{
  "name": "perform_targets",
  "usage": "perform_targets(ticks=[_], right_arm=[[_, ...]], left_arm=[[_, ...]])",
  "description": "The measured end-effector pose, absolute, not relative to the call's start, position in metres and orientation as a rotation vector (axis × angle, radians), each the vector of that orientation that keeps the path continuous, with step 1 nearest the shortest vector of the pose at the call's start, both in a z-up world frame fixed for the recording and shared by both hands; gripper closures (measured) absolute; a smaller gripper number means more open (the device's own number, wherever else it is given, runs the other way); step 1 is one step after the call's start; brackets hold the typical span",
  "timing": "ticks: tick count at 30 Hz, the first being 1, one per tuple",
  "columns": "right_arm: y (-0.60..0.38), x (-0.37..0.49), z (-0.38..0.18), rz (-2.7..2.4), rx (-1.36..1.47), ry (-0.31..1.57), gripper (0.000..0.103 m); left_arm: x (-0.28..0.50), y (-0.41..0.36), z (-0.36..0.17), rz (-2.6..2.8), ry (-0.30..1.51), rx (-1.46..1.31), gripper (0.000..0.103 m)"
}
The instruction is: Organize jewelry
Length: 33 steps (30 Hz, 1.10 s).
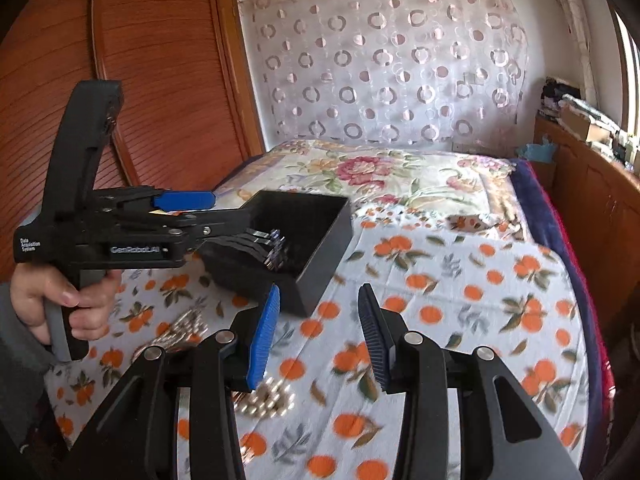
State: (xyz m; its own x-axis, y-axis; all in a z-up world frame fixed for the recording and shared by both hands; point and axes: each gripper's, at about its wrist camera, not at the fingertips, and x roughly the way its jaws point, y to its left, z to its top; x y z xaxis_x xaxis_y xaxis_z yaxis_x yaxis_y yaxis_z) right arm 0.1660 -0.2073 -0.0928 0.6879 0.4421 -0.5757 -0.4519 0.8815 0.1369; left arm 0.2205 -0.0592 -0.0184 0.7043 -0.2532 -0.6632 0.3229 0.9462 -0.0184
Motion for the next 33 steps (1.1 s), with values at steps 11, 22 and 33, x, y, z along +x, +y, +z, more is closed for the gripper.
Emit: perform_targets(ticks=[11, 22, 33], right_arm=[[-0.197, 0.105, -0.117, 0.519, -0.027, 0.675, 0.059], [-0.196, 0.062, -0.137, 0.491, -0.116, 0.705, 0.065], [-0.197, 0.056, -0.150, 0.494, -0.124, 0.712, 0.065]], left_arm=[[0.140, -0.033, -0.041, -0.350, 0.731, 0.100, 0.035], [0.102, -0.032, -0.064, -0.372, 0.766, 0.043, 0.035], [0.095, -0.058, -0.081, -0.431, 0.820, 0.049, 0.067]])
